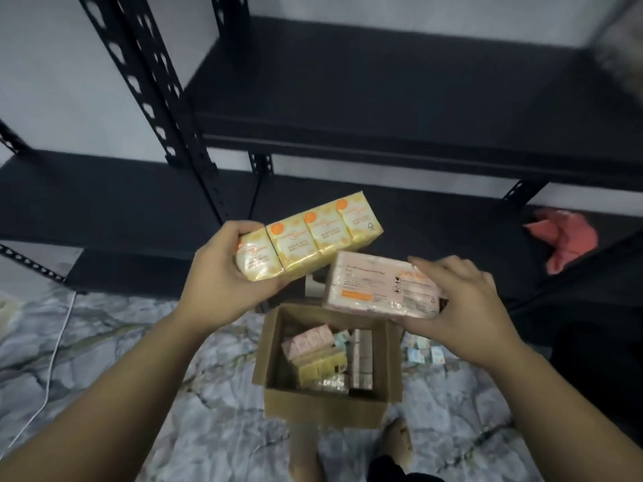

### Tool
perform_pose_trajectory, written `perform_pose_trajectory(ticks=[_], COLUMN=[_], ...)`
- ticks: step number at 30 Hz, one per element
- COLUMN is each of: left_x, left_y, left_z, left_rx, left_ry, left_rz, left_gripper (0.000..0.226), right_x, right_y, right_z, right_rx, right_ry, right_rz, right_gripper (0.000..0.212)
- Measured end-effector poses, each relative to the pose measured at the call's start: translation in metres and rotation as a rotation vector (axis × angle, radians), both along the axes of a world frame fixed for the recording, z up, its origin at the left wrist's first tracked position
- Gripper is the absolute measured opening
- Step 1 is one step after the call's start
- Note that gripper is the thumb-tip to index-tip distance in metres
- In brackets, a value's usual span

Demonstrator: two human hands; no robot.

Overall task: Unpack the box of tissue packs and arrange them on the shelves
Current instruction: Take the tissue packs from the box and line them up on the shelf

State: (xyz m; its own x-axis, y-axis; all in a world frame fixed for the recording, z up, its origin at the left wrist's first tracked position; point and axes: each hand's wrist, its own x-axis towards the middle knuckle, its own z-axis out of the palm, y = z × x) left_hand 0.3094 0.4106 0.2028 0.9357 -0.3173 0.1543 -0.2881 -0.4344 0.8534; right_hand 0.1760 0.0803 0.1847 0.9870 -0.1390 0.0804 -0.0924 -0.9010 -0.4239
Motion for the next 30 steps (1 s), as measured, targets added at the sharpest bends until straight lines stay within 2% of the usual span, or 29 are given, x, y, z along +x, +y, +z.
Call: perform_pose_trajectory(ticks=[12, 18, 23, 30], left_x=[0.041, 0.08, 0.112, 0.145], left_y=[-0.055, -0.111, -0.148, -0.168], left_z=[0.12, 0.149, 0.148, 0.139], left_rx=[-0.123, -0.113, -0.092, 0.055], left_ry=[-0.154, -0.188, -0.165, -0.077], left_rz=[-0.068, -0.064, -0.026, -0.019], left_gripper=[0.076, 0.076, 0.076, 0.072], right_x=[0.025, 0.066, 0.099, 0.134], right_y=[-0.081, -0.136, -0.184, -0.214], right_z=[0.114, 0.151, 0.161, 0.175], right_rx=[0.052, -0.015, -0.04, -0.032], right_ry=[-0.271, -0.255, -0.219, -0.087], right_rz=[0.022, 0.041, 0.025, 0.025], right_gripper=[0.094, 0.094, 0.092, 0.098])
